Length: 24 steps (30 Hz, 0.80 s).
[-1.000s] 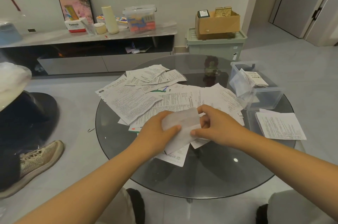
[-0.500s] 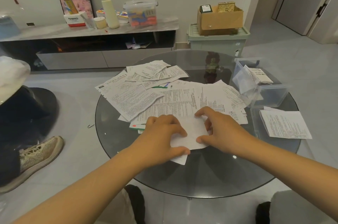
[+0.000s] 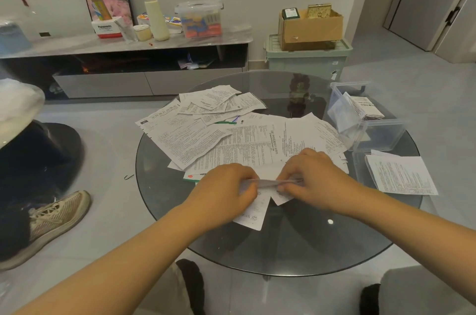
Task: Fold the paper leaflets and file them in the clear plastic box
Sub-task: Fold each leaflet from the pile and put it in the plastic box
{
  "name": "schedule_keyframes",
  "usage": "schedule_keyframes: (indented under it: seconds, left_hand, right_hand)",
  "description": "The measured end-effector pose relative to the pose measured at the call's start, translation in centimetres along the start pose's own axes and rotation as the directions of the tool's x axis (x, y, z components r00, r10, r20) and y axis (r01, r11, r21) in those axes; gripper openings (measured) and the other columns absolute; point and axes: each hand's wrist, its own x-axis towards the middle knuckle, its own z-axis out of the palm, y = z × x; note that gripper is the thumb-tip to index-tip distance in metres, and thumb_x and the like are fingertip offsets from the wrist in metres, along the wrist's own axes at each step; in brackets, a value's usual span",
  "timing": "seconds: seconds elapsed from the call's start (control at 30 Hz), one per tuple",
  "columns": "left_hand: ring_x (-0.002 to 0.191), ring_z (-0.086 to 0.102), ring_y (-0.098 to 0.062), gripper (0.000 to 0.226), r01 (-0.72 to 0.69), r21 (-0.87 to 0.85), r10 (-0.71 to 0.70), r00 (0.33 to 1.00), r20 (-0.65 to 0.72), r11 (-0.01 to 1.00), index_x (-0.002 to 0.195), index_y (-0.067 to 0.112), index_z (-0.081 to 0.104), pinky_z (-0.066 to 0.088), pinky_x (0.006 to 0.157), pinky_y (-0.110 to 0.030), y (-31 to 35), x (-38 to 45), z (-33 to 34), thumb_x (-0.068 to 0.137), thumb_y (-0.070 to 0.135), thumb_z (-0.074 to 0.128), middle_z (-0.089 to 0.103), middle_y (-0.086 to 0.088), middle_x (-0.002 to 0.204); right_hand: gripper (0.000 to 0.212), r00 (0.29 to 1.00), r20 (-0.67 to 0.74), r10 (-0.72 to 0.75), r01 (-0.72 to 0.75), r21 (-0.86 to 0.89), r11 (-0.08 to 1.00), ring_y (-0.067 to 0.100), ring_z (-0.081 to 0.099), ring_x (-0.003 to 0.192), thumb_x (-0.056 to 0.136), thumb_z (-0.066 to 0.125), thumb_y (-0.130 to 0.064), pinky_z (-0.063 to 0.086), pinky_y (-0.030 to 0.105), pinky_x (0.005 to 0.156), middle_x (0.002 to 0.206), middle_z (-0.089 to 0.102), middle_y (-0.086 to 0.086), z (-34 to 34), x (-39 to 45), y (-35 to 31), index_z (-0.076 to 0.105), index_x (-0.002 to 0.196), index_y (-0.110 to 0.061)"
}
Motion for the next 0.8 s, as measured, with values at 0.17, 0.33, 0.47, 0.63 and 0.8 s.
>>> schedule_keyframes:
  seconds: [0.17,0.33,0.47,0.63,0.8]
  left_hand:
    - [0.078,0.051,-0.008,0.019,0.113,-0.106,-0.125,0.985,-0.12,0.988,0.107,0.026,0.051,0.04,0.069,-0.023,-0.1,1.0,0.7,0.09,0.027,0.059,0.055,0.01,0.095]
    - [0.088,0.044,-0.006,0.045,0.164,-0.118,-0.175,0.98,-0.091,0.979,0.124,0.024,0.044,0.037,0.078,-0.019,-0.6,1.8,1.3,0.085,0.026,0.067,0.045,0.006,0.115]
    - [0.088,0.042,-0.007,0.046,0.199,-0.13,-0.208,0.976,-0.059,0.971,0.121,0.023,0.048,0.035,0.079,-0.018,-1.0,2.0,1.1,0.082,0.023,0.071,0.041,0.005,0.113]
    - [0.089,0.042,-0.006,0.045,0.242,-0.121,-0.247,0.969,-0.029,0.963,0.119,0.027,0.05,0.033,0.081,-0.017,-1.5,1.8,0.6,0.081,0.018,0.072,0.037,0.008,0.109]
    - [0.083,0.042,-0.001,0.026,0.173,-0.065,-0.175,0.984,-0.041,0.983,0.108,0.022,0.06,0.032,0.078,-0.015,-1.1,1.6,0.5,0.085,0.013,0.067,0.039,0.009,0.102]
  right_hand:
    - [0.015,0.984,-0.101,0.145,-0.129,0.152,0.98,0.017,0.055,0.077,0.086,0.061,-0.032,0.039,0.025,0.062,0.081,0.062,0.0,0.6,0.8,0.1,0.06,0.086,-0.018]
    - [0.04,0.977,-0.119,0.178,-0.169,0.082,0.982,0.016,0.052,0.092,0.081,0.067,-0.041,0.041,0.028,0.074,0.095,0.057,-0.006,1.4,1.4,-0.2,0.049,0.114,-0.028]
    - [0.051,0.979,-0.099,0.181,-0.176,0.059,0.983,0.015,0.04,0.105,0.081,0.067,-0.04,0.032,0.026,0.083,0.106,0.046,-0.005,1.3,1.6,0.3,0.044,0.126,-0.04]
    - [0.044,0.985,-0.021,0.171,-0.17,0.045,0.984,0.01,0.029,0.1,0.083,0.066,-0.034,0.026,0.024,0.087,0.103,0.033,-0.008,0.8,2.1,0.6,0.049,0.123,-0.045]
    - [0.026,0.988,-0.004,0.157,-0.156,0.071,0.985,0.013,0.034,0.107,0.085,0.064,-0.028,0.029,0.026,0.091,0.105,0.039,-0.009,0.4,1.9,0.2,0.057,0.11,-0.03]
